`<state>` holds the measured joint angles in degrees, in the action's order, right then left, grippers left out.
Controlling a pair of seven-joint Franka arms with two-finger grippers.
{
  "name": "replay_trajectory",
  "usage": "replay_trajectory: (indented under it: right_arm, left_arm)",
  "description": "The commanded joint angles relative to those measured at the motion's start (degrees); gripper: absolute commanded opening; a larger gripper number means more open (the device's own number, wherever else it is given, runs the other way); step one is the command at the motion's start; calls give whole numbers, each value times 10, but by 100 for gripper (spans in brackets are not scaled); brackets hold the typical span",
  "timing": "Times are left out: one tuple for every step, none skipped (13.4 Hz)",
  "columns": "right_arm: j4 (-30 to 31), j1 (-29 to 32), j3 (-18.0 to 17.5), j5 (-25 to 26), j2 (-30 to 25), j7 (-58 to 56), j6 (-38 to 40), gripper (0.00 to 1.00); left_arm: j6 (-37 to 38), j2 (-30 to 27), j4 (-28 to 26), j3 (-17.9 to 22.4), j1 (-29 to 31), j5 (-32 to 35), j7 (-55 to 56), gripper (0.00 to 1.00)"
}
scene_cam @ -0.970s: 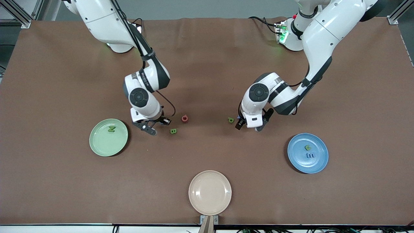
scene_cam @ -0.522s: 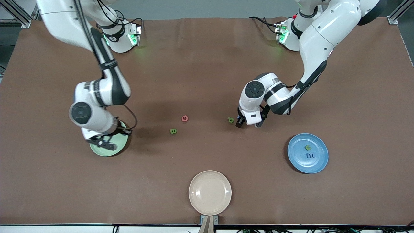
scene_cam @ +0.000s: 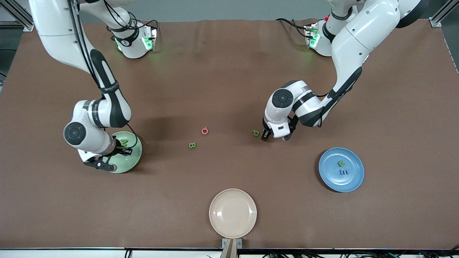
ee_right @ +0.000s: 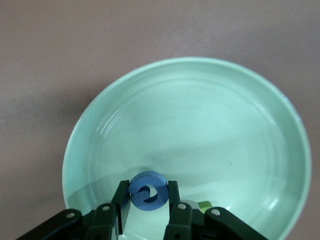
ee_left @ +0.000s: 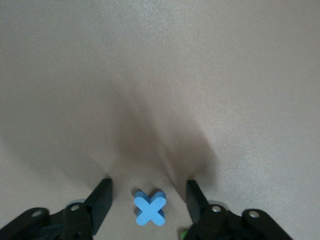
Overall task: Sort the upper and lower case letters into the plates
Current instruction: 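Open the right gripper over the green plate while the left gripper grasps the x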
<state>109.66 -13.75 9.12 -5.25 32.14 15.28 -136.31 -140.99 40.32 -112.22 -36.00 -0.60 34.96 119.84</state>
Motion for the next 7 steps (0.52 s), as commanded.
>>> replay_trajectory:
  right_arm:
    - [6, 4, -2, 8, -4, 7, -2, 96]
    - [6, 5, -2, 8, -5, 6, 2, 100]
    - [3, 5, -2, 8, -8, 8, 8, 100]
    - [-4, 5, -2, 8, -14, 12, 20, 100]
    - [-15, 0, -2, 1, -20, 15, 42, 100]
    - [-26, -2, -6, -3, -26, 45, 67, 100]
    - [-40, -11, -12, -3, -29, 95, 88, 100]
  left_arm:
    - [-20, 14, -5, 1, -10, 12, 29, 57]
    - [-20, 14, -5, 0, -11, 12, 30, 54]
    - [-20, 14, -5, 0, -11, 13, 29, 51]
    - [-20, 13, -5, 0, -13, 13, 29, 45]
    - [-20, 13, -6, 1, -13, 12, 29, 35]
    - [-19, 13, -6, 1, -13, 13, 29, 20]
    - [-17, 11, -6, 1, -12, 13, 25, 10]
